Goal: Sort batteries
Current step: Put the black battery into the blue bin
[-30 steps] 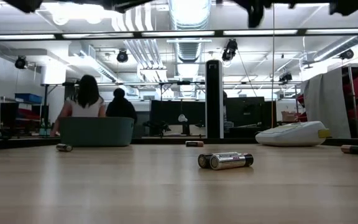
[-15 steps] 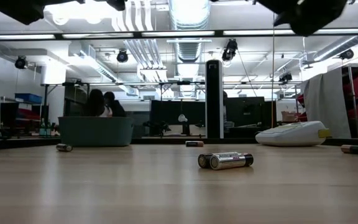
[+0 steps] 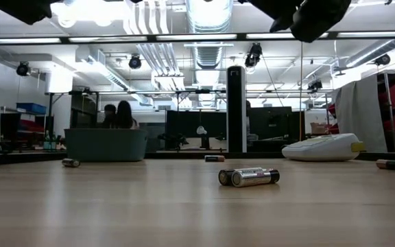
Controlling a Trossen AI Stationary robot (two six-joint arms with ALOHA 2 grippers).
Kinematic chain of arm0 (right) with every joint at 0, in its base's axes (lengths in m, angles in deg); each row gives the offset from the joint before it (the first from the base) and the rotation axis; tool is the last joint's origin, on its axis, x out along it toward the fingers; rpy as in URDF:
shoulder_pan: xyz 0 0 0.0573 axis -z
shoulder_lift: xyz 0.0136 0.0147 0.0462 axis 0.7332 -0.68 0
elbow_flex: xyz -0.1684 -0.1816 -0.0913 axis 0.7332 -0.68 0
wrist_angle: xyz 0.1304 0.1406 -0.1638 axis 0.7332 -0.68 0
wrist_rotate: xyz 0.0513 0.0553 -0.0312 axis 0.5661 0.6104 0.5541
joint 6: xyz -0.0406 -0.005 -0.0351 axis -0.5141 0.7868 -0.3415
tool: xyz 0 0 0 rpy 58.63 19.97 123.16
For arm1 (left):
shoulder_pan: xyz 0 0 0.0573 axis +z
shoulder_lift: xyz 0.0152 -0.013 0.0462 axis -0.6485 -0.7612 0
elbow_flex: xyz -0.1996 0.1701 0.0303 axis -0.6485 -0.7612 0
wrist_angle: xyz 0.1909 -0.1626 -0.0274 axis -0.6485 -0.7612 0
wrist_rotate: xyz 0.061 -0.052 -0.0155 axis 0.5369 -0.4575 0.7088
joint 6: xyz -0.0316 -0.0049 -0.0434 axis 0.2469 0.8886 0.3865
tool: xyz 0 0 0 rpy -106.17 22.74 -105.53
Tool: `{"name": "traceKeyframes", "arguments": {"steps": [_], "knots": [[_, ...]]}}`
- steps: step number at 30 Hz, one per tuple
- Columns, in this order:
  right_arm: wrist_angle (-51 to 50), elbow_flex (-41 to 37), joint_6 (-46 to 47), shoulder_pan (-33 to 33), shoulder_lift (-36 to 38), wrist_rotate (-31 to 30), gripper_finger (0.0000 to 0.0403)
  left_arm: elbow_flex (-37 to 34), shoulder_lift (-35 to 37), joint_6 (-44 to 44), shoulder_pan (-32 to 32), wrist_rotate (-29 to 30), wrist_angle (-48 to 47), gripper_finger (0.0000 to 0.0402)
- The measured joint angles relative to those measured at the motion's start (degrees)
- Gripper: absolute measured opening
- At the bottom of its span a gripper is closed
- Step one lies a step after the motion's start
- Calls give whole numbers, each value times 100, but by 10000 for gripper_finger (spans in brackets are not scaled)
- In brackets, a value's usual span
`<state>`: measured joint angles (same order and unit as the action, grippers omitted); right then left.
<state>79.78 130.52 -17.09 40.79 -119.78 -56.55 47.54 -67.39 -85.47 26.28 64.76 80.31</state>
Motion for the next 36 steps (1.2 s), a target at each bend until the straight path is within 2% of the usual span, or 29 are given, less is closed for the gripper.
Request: {"name": "traceKeyframes", "arguments": {"steps": [13, 18, 22, 26, 28, 36], "knots": [[-80, -4, 64, 78, 8, 0, 34, 172, 0, 241, 2, 64, -55, 127], [-95, -4, 75, 78, 8, -22, 34, 172, 0, 224, 0, 267, -69, 115], [-108, -4, 75, 80, 8, -22, 34, 172, 0, 177, 0, 342, -81, 84], [-113, -9, 34, 80, 10, -20, 34, 172, 0, 180, 0, 363, -94, 28], [-126, -9, 12, 78, 10, -16, 35, 172, 2, 180, 0, 374, -94, 26], [-303, -37, 243, 91, 71, -121, 106, 177, 66, 137, -11, 1019, -316, 26]]}}
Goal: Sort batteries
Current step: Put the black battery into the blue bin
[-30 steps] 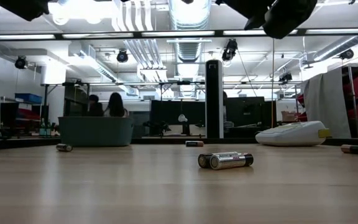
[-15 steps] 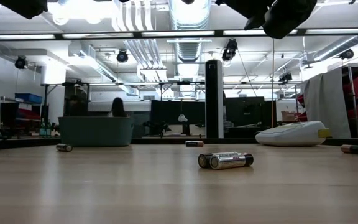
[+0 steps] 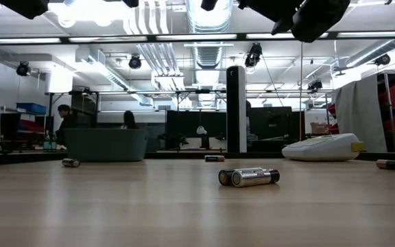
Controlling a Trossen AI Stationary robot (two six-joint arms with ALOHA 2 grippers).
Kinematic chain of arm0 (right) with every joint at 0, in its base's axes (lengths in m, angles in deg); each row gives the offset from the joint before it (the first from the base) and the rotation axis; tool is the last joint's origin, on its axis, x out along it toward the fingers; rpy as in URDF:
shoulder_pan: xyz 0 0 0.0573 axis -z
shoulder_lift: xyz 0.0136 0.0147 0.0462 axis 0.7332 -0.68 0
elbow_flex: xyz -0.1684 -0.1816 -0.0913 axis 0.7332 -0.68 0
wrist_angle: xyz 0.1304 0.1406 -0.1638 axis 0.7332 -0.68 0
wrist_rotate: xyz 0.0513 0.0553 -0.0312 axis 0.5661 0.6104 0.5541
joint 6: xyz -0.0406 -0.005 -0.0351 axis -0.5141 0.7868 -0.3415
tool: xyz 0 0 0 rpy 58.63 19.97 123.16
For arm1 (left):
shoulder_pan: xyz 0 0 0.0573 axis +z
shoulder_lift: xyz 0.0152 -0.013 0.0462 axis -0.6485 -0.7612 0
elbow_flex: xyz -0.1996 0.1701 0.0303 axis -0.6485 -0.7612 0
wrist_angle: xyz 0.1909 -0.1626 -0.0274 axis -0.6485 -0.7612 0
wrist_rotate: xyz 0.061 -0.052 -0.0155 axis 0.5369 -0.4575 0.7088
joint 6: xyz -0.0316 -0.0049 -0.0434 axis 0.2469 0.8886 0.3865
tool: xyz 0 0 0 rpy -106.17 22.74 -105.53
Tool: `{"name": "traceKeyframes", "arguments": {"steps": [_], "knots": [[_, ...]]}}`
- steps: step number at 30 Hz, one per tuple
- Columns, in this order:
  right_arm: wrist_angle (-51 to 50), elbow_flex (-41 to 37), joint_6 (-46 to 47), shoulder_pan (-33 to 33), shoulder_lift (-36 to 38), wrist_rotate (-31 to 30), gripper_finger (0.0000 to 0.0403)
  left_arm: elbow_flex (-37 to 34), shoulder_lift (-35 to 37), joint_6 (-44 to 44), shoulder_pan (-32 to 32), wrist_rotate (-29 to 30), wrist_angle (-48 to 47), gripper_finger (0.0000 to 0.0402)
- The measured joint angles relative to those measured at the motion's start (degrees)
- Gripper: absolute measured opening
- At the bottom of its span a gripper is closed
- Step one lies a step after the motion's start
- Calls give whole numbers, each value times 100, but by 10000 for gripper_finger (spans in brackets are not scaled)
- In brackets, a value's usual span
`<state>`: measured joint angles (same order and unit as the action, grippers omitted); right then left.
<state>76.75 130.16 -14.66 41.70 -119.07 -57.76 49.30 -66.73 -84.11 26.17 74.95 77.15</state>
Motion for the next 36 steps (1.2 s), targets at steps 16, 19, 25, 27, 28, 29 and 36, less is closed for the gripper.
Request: {"name": "traceKeyframes", "arguments": {"steps": [16, 19, 25, 27, 28, 29, 36], "knots": [[-5562, -55, 235, -1, 2145, -2864, 155, 481, 1481, 736, 212, 3095, -4376, 26], [-6490, -57, 630, 22, 2502, -2929, 147, 922, 1707, 1444, 608, 3173, -6057, 26], [-7620, -60, 1223, 22, 2852, -2952, 130, 1734, 1804, 3146, 2156, 2220, -9355, 26], [-7804, -66, 1332, 24, 2885, -2955, 125, 1786, 1751, 3344, 2842, 1951, -9764, 26], [-7848, -68, 1336, 24, 2885, -2955, 122, 1782, 1707, 3350, 3183, 1866, -9831, 26], [-7874, -68, 1336, 24, 2885, -2955, 120, 1743, 1653, 3285, 3531, 1742, -9837, 26], [-7866, -154, 1389, 24, 2853, -2955, 110, 1496, 904, 2532, 5466, -344, -9625, 26]]}}
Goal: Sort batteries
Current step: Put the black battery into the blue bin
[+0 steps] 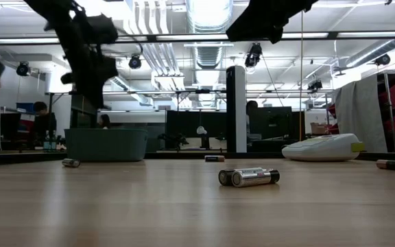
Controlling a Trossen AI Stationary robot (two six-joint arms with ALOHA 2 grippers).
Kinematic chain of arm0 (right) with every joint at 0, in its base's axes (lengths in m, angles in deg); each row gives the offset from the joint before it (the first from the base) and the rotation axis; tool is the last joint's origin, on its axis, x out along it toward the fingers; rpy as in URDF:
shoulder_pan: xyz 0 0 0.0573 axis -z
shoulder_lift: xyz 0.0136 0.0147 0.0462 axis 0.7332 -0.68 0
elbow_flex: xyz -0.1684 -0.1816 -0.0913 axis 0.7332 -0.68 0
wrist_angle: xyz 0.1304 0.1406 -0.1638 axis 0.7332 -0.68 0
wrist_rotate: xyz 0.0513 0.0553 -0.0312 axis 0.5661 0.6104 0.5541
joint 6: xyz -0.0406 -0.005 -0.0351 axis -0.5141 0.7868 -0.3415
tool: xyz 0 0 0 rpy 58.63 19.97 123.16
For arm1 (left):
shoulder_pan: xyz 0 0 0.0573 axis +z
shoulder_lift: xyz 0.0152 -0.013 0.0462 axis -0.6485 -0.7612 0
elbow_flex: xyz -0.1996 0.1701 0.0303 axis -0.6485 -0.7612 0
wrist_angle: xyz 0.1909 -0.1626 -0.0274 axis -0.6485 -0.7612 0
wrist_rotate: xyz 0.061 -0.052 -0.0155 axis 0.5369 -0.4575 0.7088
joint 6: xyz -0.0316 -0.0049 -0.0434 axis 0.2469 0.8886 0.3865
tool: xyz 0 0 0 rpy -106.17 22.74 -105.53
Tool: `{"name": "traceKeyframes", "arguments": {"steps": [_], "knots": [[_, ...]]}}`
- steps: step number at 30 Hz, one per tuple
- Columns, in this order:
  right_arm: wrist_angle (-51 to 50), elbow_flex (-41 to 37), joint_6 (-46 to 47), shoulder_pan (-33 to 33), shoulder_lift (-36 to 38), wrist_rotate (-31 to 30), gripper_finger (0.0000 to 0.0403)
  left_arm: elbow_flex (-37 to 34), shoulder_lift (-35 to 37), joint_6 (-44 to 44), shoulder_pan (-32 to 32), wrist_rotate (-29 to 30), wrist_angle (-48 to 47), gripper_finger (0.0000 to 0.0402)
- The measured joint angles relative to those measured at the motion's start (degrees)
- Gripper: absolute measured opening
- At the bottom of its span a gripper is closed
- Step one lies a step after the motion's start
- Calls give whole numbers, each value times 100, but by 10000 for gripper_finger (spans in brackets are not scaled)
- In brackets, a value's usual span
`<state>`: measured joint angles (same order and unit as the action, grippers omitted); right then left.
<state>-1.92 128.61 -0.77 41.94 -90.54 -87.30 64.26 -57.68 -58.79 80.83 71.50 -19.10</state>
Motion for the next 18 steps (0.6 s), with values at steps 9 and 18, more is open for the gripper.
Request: {"name": "traceKeyframes", "arguments": {"steps": [9, 18], "knots": [[-9, -58, 58, 0, -74, 2, 120, -65, -762, -200, 166, -50, 50, 38], [2, -67, 97, 0, -74, 0, 130, -69, -837, -109, 164, -29, 47, 54]]}}
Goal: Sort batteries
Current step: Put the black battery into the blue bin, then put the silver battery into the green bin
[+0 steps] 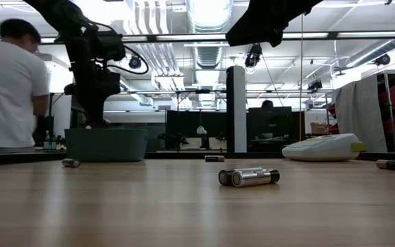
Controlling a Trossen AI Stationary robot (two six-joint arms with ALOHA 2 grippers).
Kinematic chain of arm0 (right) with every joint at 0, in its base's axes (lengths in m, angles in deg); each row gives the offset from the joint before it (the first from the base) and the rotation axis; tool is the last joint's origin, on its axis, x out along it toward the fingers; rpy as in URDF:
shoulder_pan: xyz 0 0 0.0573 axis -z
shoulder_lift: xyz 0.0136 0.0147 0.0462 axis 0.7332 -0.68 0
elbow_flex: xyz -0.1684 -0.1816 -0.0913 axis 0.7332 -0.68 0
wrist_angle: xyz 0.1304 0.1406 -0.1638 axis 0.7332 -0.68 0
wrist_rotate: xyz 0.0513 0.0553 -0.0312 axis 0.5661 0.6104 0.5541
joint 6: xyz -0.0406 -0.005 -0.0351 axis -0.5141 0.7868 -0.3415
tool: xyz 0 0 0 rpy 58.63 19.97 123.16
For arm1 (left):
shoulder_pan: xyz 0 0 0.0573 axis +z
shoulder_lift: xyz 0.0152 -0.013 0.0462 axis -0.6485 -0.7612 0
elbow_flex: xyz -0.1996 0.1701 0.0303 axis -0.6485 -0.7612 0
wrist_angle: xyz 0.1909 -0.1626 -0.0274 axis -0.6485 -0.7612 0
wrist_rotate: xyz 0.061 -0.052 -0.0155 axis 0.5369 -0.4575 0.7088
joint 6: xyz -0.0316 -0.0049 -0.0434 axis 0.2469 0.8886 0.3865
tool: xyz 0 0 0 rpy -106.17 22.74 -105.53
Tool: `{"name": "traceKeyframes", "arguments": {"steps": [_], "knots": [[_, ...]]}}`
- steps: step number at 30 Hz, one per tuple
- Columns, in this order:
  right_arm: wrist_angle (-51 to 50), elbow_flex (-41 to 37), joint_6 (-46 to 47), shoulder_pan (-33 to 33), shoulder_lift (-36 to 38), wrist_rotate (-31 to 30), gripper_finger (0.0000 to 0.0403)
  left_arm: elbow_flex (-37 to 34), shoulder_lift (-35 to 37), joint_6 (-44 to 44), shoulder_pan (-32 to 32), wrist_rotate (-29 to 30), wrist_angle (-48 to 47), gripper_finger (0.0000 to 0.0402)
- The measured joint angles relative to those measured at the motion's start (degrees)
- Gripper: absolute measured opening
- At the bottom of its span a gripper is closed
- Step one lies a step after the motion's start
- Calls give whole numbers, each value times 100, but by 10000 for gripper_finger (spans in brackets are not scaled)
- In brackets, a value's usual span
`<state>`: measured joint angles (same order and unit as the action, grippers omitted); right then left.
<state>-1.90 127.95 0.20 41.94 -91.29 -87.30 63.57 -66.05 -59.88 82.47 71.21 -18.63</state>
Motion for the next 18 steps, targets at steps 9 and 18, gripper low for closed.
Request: {"name": "traceKeyframes", "arguments": {"steps": [9, 18], "knots": [[-4, 0, 22, 0, 0, 0, 113, -3, 39, 145, -52, 4, -7, 88], [-13, -35, 47, 0, -32, 0, 108, -12, 630, 204, -1086, 20, 793, 98]]}}
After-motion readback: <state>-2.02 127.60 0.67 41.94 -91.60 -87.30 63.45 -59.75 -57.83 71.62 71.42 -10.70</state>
